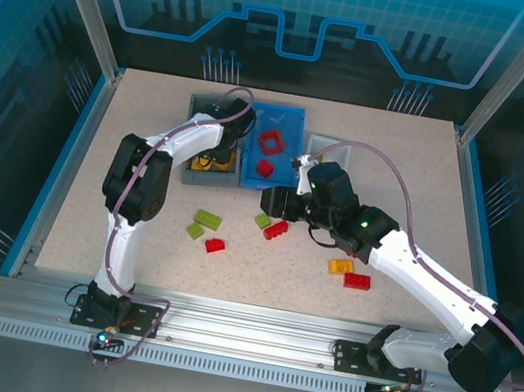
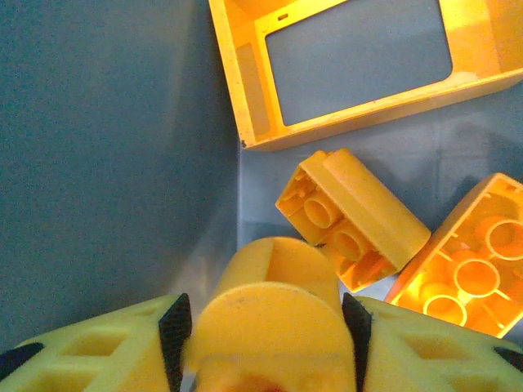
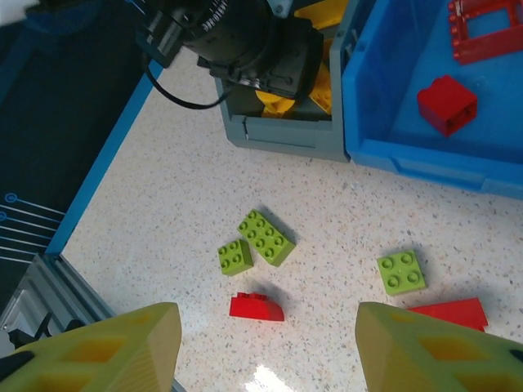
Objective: Sort the legos into containers by color
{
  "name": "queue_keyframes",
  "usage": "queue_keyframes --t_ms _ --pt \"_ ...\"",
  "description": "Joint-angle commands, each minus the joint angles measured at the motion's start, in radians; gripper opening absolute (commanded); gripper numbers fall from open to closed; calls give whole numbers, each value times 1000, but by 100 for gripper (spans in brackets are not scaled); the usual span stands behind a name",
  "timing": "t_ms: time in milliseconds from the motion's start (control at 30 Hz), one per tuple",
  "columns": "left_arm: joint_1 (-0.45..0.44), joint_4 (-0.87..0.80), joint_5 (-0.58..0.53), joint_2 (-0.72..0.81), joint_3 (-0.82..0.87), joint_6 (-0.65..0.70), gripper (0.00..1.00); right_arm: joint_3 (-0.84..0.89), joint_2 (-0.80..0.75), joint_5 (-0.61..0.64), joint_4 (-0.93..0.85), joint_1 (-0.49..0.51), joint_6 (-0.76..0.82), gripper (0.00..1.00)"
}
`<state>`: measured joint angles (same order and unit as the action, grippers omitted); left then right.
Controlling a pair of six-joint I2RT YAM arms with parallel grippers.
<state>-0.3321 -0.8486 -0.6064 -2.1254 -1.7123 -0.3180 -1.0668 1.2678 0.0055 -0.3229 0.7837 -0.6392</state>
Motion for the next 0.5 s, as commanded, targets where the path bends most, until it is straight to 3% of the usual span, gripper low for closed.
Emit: queue_keyframes --t_ms 0,267,467 --pt "-10 -29 -12 46 -23 -17 59 26 -31 -11 6 -23 -14 61" --pt "-33 -45 9 165 -22 -41 59 27 -90 54 -112 -78 -37 60" --pt "-46 -48 53 326 16 -89 59 7 -124 239 -368 -116 -181 57"
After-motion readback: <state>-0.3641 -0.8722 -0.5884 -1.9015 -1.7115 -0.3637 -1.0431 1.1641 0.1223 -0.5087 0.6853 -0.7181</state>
